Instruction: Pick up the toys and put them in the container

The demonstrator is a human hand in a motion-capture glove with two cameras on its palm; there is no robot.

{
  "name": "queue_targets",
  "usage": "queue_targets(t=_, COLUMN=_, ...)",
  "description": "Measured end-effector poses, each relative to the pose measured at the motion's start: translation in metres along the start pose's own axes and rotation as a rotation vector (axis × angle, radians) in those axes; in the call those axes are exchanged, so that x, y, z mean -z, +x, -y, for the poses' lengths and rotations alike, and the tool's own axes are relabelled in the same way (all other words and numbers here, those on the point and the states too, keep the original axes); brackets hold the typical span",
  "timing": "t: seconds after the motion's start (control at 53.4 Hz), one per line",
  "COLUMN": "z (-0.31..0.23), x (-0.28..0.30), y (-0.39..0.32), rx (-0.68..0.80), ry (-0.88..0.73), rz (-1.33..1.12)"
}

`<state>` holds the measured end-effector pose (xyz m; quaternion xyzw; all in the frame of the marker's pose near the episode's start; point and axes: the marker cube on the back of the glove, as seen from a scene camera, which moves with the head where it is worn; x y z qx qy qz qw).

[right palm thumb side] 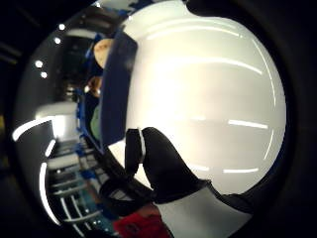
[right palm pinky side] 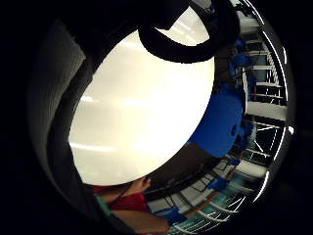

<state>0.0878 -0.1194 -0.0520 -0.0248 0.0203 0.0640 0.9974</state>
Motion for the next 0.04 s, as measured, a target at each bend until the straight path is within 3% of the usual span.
queue_targets(t=0.037, z=-0.0006, x=-0.0004, y=-0.0006, rx=0.007, ry=-0.003, rz=0.0)
